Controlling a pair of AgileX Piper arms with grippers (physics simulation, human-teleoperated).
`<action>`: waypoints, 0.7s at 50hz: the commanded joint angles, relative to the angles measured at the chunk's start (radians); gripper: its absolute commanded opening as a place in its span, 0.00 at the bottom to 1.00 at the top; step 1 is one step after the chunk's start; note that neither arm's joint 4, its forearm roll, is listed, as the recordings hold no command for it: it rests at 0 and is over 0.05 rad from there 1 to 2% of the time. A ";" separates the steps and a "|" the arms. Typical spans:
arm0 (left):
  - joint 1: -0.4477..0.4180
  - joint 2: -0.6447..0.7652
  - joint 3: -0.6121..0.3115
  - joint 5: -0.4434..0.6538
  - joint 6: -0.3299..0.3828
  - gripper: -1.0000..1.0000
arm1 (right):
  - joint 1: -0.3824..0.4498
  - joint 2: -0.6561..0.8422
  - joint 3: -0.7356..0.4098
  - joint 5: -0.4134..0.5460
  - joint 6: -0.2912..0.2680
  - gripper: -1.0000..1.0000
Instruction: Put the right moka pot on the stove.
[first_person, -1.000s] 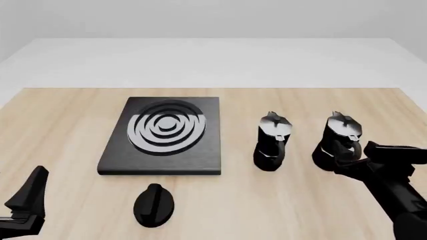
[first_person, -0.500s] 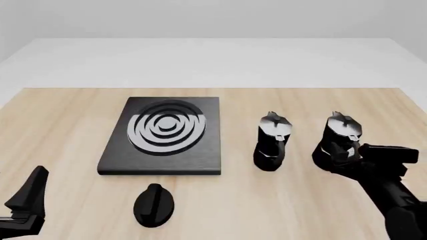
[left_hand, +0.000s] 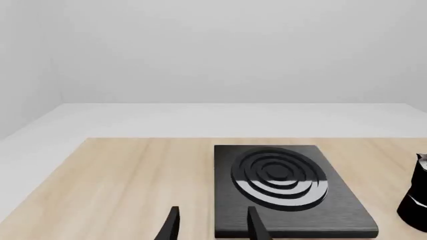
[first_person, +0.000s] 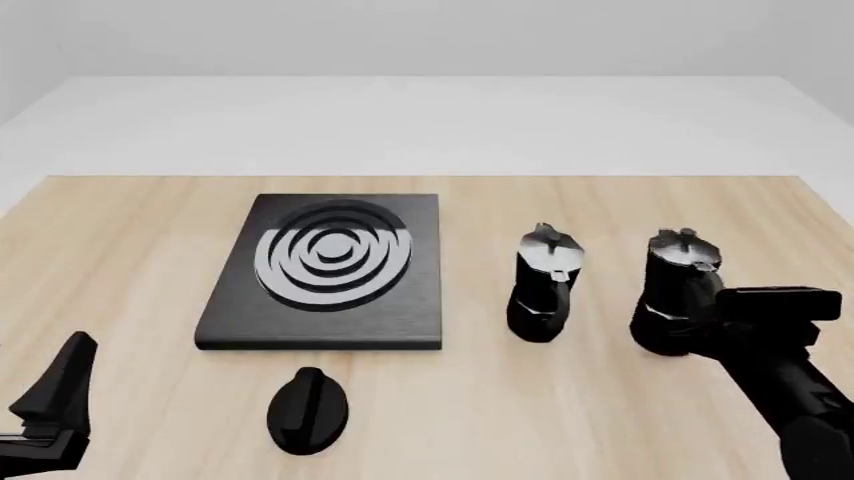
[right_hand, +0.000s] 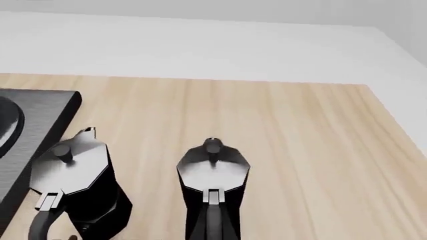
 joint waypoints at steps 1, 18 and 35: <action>0.000 0.000 0.000 0.000 0.000 1.00 | 0.031 -0.198 -0.022 0.147 -0.029 0.00; 0.000 0.000 0.000 0.000 0.000 1.00 | 0.074 -0.453 -0.078 0.390 -0.046 0.00; 0.000 0.000 0.000 0.000 0.000 1.00 | 0.150 -0.603 -0.194 0.592 -0.070 0.00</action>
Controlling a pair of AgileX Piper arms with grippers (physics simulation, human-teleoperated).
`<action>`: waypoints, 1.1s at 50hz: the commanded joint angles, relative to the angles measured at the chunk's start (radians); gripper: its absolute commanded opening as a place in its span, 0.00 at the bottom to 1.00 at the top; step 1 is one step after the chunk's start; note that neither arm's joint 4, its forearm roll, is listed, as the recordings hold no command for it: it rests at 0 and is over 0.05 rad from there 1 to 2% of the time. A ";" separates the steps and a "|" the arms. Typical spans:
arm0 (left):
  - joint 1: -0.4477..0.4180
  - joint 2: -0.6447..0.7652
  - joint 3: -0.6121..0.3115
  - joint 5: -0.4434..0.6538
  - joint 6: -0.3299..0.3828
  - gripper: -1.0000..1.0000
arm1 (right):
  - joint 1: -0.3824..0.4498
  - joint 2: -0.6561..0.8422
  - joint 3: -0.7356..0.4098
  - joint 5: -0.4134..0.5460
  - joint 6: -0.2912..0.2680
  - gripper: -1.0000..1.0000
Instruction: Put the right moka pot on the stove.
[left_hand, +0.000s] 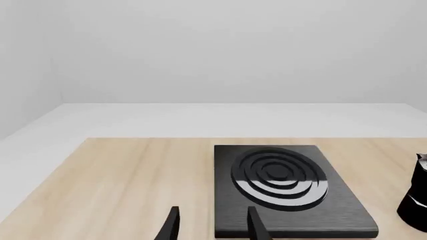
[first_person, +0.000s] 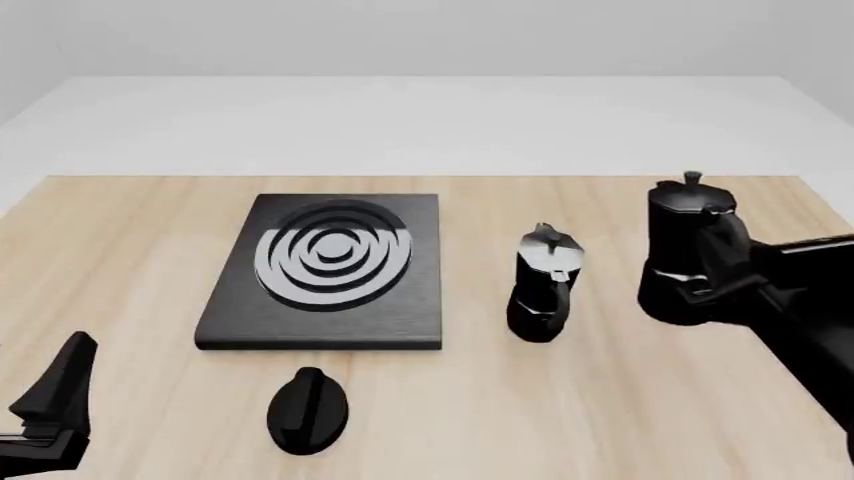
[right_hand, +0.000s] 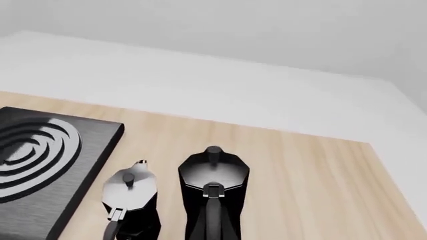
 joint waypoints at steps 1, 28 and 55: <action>0.000 0.000 0.000 0.000 0.000 1.00 | 0.047 -0.114 -0.092 0.121 -0.014 0.00; 0.000 0.000 0.000 0.000 0.000 1.00 | 0.217 -0.116 -0.356 0.306 -0.083 0.00; 0.000 0.000 0.000 0.000 0.000 1.00 | 0.425 0.088 -0.461 0.104 -0.043 0.00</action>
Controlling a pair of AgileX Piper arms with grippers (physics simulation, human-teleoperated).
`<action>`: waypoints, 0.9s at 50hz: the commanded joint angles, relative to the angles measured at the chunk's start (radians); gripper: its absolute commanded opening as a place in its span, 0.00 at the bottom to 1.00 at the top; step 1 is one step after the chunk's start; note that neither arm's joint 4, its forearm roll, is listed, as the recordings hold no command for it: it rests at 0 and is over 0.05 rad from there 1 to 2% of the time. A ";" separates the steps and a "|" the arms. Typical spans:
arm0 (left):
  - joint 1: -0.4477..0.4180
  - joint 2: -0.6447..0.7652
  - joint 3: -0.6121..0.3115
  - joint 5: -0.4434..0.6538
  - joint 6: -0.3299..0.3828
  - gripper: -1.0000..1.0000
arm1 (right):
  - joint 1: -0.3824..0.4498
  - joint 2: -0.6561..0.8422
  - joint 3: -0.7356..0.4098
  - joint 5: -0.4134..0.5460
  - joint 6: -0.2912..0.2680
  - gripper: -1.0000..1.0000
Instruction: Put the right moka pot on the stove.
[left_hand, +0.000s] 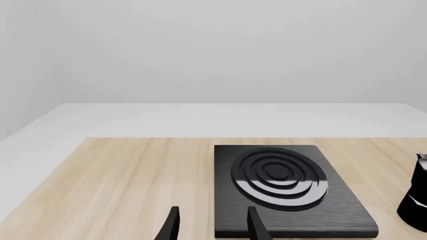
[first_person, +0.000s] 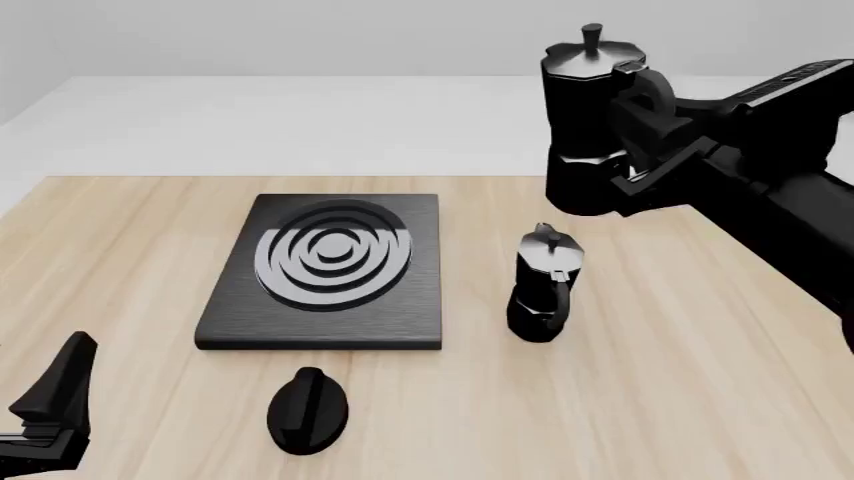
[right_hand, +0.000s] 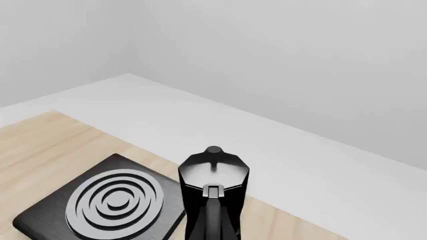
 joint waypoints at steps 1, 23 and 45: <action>0.000 0.000 0.000 0.000 0.000 1.00 | 0.086 0.071 -0.058 -0.106 0.014 0.00; 0.000 0.000 0.000 0.000 0.000 1.00 | 0.168 0.283 -0.118 -0.298 0.039 0.00; 0.000 0.000 0.000 0.000 0.000 1.00 | 0.235 0.474 -0.214 -0.438 0.075 0.00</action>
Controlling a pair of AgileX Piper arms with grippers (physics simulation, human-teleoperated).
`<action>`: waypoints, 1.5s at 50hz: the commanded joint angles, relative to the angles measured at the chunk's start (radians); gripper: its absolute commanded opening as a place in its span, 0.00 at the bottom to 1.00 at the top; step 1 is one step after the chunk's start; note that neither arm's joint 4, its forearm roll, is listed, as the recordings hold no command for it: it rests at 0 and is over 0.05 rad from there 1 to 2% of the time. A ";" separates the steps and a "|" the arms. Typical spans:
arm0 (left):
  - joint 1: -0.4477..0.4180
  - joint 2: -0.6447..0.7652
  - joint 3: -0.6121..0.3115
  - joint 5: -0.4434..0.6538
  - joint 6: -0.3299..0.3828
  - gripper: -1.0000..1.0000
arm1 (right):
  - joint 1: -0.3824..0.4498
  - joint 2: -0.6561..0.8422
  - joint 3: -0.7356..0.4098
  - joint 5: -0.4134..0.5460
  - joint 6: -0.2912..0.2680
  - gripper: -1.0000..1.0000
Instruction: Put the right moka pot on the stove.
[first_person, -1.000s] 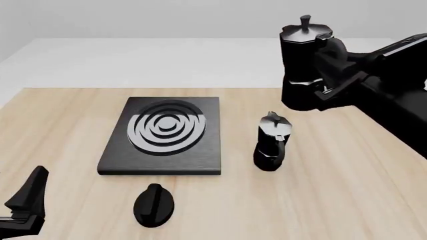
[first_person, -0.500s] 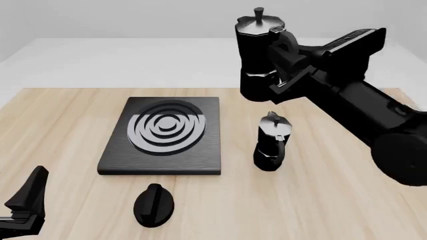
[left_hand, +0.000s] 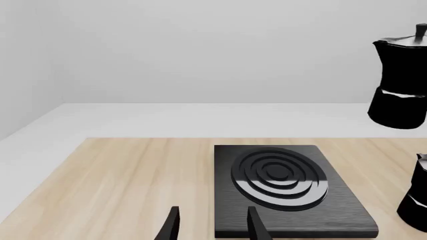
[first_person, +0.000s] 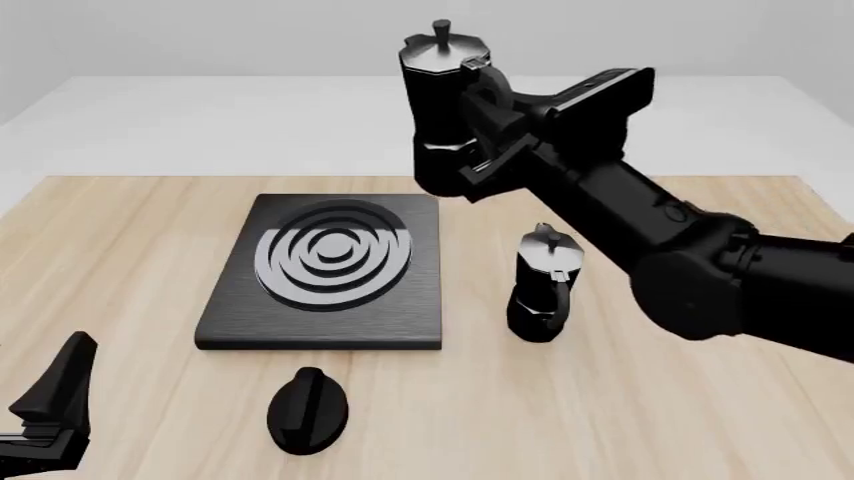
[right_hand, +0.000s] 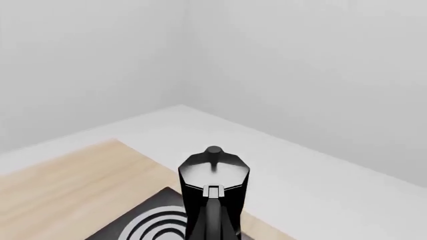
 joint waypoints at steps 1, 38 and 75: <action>0.000 0.000 0.000 0.000 0.000 1.00 | 0.032 0.072 -0.069 -0.073 0.016 0.00; 0.000 0.000 0.000 0.000 0.000 1.00 | 0.112 0.423 -0.305 -0.143 0.051 0.00; 0.000 0.000 0.000 0.000 0.000 1.00 | 0.103 0.704 -0.554 -0.129 0.075 0.00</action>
